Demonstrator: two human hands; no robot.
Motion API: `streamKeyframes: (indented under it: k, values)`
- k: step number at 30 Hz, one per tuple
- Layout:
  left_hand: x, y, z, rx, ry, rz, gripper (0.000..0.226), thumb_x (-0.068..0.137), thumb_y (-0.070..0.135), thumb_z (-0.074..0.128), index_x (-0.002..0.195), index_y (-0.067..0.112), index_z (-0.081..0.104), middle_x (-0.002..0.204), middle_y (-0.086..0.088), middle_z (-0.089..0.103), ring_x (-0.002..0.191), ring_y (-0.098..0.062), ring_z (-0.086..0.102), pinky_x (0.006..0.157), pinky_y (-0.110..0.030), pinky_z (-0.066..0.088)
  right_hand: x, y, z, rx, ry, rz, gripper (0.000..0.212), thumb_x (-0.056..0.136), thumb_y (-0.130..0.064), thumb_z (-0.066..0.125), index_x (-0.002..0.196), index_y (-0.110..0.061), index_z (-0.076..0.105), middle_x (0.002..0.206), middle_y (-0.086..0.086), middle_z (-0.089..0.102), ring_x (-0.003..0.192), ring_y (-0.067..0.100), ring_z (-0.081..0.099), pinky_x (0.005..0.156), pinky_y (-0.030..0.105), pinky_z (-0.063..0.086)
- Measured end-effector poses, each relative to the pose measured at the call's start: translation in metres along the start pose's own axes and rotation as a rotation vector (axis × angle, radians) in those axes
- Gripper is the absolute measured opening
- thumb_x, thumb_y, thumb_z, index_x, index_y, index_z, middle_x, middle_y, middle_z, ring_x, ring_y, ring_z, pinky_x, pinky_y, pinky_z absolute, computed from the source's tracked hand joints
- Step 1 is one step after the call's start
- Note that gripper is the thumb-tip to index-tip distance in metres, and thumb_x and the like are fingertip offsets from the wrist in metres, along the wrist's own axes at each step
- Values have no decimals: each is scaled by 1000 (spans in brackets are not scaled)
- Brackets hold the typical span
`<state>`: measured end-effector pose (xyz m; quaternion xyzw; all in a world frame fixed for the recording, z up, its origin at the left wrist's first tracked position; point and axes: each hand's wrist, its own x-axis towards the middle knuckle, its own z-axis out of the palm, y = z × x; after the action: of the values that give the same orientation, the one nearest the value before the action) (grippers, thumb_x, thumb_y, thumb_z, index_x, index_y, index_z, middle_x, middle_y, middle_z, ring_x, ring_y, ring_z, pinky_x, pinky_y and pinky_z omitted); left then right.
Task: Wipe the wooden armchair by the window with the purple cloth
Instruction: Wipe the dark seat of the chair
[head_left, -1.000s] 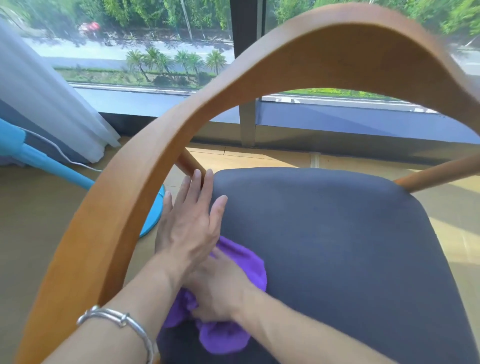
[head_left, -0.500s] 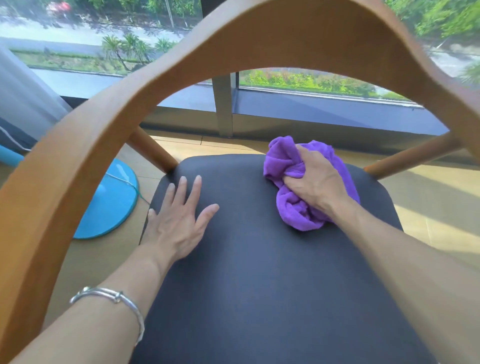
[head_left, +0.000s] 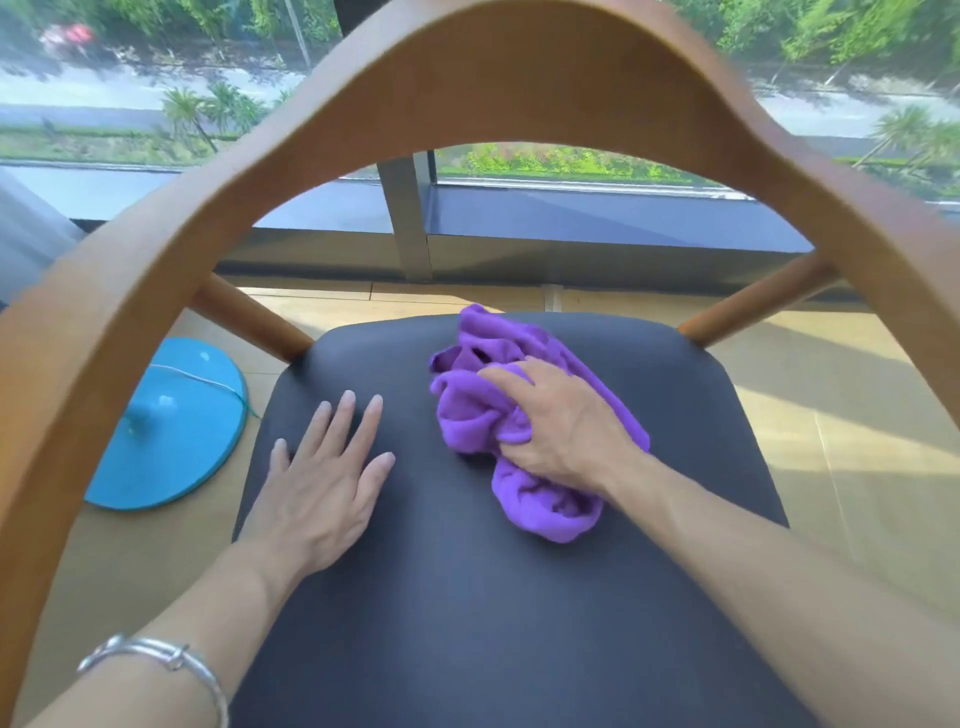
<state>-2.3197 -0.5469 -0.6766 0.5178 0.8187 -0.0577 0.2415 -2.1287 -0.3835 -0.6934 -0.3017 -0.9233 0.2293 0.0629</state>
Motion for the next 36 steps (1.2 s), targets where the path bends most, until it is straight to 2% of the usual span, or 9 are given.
streamKeyframes:
  k: [6, 10, 12, 15, 20, 24, 28, 31, 36]
  values:
    - [8, 30, 13, 129, -24, 31, 67, 91, 60, 12, 146, 32, -15, 156, 3, -16, 143, -22, -14, 108, -59, 18, -29, 82, -54, 124, 152, 557, 47, 70, -36, 49, 117, -34, 52, 102, -5, 62, 94, 23, 61, 76, 41, 54]
    - [10, 29, 13, 200, -69, 28, 87, 74, 77, 7, 144, 33, -22, 154, 3, -22, 142, -26, -19, 105, -63, 21, -42, 87, -66, 239, 154, 698, 49, 69, -38, 56, 118, -44, 49, 105, -7, 64, 100, 21, 60, 86, 43, 51]
    - [15, 25, 10, 229, -68, 44, 95, 65, 81, 5, 142, 34, -25, 154, 3, -24, 141, -29, -20, 104, -65, 21, -37, 84, -62, 234, 150, 721, 45, 72, -35, 58, 115, -41, 49, 103, -5, 65, 99, 23, 59, 87, 41, 50]
    - [29, 18, 1, 206, -66, 59, 101, 60, 86, 11, 143, 37, -21, 154, 4, -23, 141, -30, -19, 104, -66, 19, -23, 76, -57, 166, 141, 731, 36, 79, -28, 60, 113, -33, 52, 101, 0, 63, 97, 28, 57, 81, 35, 44]
    - [49, 6, -8, 150, -54, 30, 89, 73, 78, 19, 146, 37, -12, 156, 5, -18, 142, -28, -16, 105, -66, 19, 2, 56, -48, 25, 132, 661, 31, 79, -31, 58, 109, -28, 53, 98, 1, 63, 92, 27, 57, 76, 35, 44]
    - [49, 7, -8, 182, -55, 31, 89, 74, 78, 19, 146, 36, -11, 156, 5, -17, 142, -28, -14, 104, -65, 22, 40, 10, -15, 67, 94, 443, 32, 73, -35, 47, 104, -29, 53, 92, -2, 64, 91, 26, 59, 78, 41, 49]
    - [49, 10, -8, 180, -54, 30, 93, 68, 80, 16, 147, 36, -6, 156, 5, -16, 143, -28, -13, 102, -64, 24, 57, -46, 21, 66, -11, 273, 54, 72, -39, 43, 125, -33, 49, 112, 0, 61, 113, 26, 49, 97, 44, 41]
    - [48, 11, -8, 221, -30, 36, 99, 61, 82, 9, 148, 36, -3, 157, 4, -13, 143, -28, -9, 100, -62, 30, 52, -36, 10, 71, -64, 258, 55, 79, -34, 53, 132, -36, 43, 120, 0, 57, 119, 24, 45, 99, 43, 40]
    - [48, 18, -16, 349, -47, 23, 96, 67, 79, 13, 147, 31, -8, 157, 2, -7, 142, -30, 1, 86, -42, 49, 28, 26, -29, 104, -4, 390, 43, 71, -32, 47, 115, -36, 49, 101, -2, 60, 95, 25, 55, 81, 43, 50]
